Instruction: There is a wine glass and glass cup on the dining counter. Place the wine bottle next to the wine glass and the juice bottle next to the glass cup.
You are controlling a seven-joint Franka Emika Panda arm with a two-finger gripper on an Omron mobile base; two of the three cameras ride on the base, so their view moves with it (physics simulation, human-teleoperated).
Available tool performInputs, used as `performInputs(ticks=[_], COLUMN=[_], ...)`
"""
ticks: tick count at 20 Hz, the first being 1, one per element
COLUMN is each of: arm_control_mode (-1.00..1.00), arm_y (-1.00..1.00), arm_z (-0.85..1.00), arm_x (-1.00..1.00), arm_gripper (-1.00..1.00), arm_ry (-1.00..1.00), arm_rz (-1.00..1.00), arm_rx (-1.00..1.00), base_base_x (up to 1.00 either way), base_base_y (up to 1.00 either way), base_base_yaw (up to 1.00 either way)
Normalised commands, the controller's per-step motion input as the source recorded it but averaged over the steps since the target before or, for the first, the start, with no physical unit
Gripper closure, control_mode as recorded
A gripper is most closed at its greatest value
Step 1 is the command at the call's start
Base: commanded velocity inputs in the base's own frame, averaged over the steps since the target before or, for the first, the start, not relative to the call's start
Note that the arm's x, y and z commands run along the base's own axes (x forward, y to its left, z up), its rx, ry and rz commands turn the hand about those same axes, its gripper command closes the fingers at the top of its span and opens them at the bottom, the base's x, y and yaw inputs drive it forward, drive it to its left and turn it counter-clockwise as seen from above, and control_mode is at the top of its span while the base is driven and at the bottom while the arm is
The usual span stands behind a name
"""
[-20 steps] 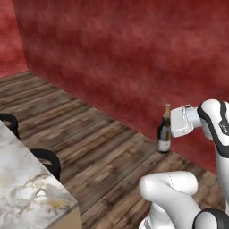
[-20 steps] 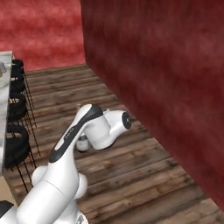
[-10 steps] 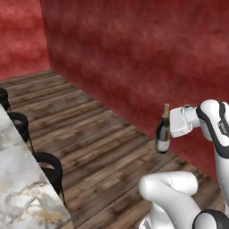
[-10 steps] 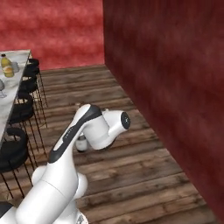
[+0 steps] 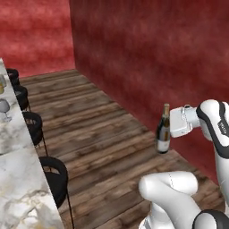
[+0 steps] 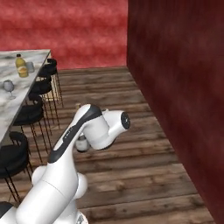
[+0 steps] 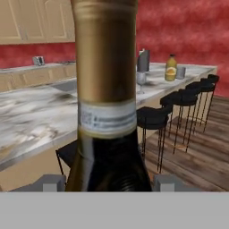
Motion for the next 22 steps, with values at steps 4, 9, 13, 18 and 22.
performInputs(ticks=[4, 9, 13, 18, 22], arm_control_mode=[1.0, 1.0, 1.0, 1.0, 1.0], arm_y=[0.0, 0.0, 0.0, 0.0, 0.0], arm_z=[0.0, 0.0, 0.0, 0.0, 0.0], arm_x=[0.0, 0.0, 0.0, 0.0, 0.0], arm_gripper=[1.0, 1.0, 1.0, 1.0, 1.0], arm_ry=[0.0, 0.0, 0.0, 0.0, 0.0], arm_rz=[0.0, 0.0, 0.0, 0.0, 0.0], arm_rx=[0.0, 0.0, 0.0, 0.0, 0.0], base_base_x=[0.6, 0.55, 0.58, 0.59, 0.57], base_base_y=[-0.21, -0.26, -0.29, -0.3, -0.3], base_base_yaw=[0.28, 0.2, 0.16, 0.14, 0.15])
